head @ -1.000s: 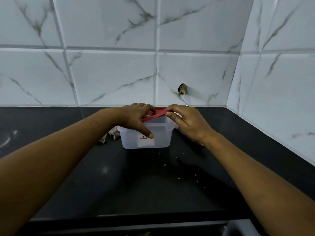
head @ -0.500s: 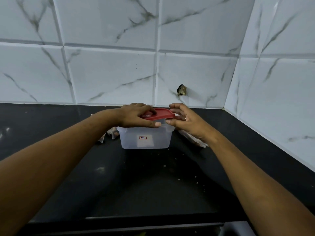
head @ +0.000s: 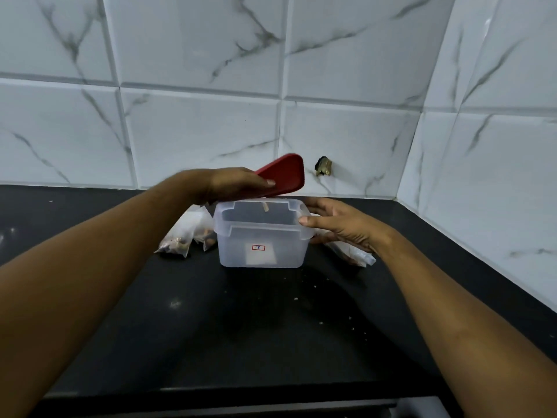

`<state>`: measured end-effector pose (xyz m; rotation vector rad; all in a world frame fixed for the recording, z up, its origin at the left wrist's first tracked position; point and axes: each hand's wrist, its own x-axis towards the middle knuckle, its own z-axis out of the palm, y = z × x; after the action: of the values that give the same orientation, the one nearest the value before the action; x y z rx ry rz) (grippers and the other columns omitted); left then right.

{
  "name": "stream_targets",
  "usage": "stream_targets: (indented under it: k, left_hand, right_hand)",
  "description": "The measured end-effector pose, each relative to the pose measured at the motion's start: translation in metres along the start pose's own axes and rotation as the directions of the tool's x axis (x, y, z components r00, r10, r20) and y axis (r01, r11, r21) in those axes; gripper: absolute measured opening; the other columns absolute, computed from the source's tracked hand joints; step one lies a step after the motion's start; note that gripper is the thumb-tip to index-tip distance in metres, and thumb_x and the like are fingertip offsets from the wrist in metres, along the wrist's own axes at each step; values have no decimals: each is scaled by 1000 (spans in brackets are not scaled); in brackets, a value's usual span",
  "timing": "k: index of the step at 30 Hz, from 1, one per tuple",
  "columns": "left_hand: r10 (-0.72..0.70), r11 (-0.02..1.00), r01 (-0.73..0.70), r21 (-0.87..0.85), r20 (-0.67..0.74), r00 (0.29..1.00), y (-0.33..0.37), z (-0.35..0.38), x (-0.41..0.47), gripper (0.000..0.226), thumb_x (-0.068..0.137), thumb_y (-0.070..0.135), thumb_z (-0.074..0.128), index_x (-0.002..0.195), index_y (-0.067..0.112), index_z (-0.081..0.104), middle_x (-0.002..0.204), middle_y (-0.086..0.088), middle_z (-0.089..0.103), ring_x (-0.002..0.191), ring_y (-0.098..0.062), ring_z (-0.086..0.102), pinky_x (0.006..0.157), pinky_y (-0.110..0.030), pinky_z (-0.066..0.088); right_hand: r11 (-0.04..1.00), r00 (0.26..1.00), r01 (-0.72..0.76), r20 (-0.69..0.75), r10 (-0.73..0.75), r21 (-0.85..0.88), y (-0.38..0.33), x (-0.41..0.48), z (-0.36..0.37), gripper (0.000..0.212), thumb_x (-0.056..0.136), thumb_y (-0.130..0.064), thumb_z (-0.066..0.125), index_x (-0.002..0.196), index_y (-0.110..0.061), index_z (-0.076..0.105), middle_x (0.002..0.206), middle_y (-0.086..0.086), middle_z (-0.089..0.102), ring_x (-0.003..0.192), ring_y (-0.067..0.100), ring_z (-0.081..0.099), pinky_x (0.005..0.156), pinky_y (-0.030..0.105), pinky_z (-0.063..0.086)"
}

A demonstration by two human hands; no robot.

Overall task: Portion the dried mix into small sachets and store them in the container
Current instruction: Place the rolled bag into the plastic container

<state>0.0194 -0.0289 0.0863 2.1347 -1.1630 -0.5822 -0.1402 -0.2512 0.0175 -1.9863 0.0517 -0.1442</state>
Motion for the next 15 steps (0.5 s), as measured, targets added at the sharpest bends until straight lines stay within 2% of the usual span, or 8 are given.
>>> stream_targets:
  k: [1, 2, 4, 5, 6, 10, 12, 15]
  left_hand:
    - [12, 999, -13, -31, -48, 999, 3, -3, -3, 33, 106, 38, 52, 112, 10, 69, 66, 9, 72, 52, -5, 64, 46, -13, 45]
    - [26, 999, -28, -19, -93, 995, 4, -6, -1, 30, 107, 33, 52, 110, 8, 69, 68, 6, 72, 58, -8, 65, 48, -14, 46]
    - [97, 995, -94, 23, -157, 983, 5, -8, -1, 27, 105, 30, 57, 112, 8, 71, 93, -8, 77, 85, -23, 70, 72, -26, 55]
    - [121, 993, -119, 18, -180, 976, 2, -9, 1, 26, 105, 29, 58, 114, 10, 72, 102, -13, 76, 92, -28, 70, 82, -34, 55]
    - [136, 990, -138, 7, -214, 967, 1, -10, 1, 23, 104, 29, 59, 114, 12, 72, 104, -13, 76, 92, -28, 71, 86, -38, 54]
    - [193, 965, -251, -77, -438, 878, -6, -21, -5, 16, 105, 23, 59, 113, 14, 70, 99, -8, 72, 83, -21, 66, 77, -33, 53]
    - [157, 936, -299, -185, -540, 827, -15, -32, -11, 16, 105, 21, 59, 117, 15, 67, 102, -6, 72, 86, -19, 69, 79, -34, 57]
    - [109, 909, -335, -246, -637, 763, -32, -37, -15, 19, 105, 21, 60, 121, 14, 66, 104, -1, 74, 92, -18, 72, 82, -34, 59]
  right_hand:
    - [1000, 1000, -8, -1, 8, 6, 0, -1, 0, 55, 93, -37, 76, 144, -34, 55, 142, -17, 63, 129, 5, 61, 108, 48, 53]
    - [1000, 1000, -15, 0, 15, 4, -1, -1, 0, 55, 92, -37, 77, 144, -34, 56, 141, -17, 63, 129, 6, 61, 108, 49, 53]
    - [999, 1000, -30, 5, 30, -12, -2, 0, 1, 56, 92, -38, 78, 143, -35, 57, 141, -17, 63, 130, 7, 60, 107, 50, 53]
    - [999, 999, -36, 7, 37, -24, -4, 0, 1, 56, 92, -37, 78, 143, -35, 57, 141, -17, 63, 131, 8, 60, 107, 50, 54]
    - [998, 999, -41, 4, 41, -37, -6, 0, 1, 55, 92, -37, 77, 143, -35, 57, 141, -17, 63, 131, 7, 60, 106, 50, 54]
    - [996, 998, -62, -7, 62, -64, -12, -1, 3, 46, 93, -35, 77, 135, -39, 59, 138, -18, 63, 131, 7, 59, 106, 48, 54]
    - [994, 997, -77, -15, 76, -76, -15, 0, 3, 42, 92, -33, 77, 130, -41, 60, 134, -20, 63, 131, 8, 58, 106, 47, 55]
    - [992, 995, -100, -16, 99, -80, -17, 1, 2, 47, 90, -33, 79, 134, -34, 61, 133, -16, 67, 130, 10, 60, 104, 47, 56]
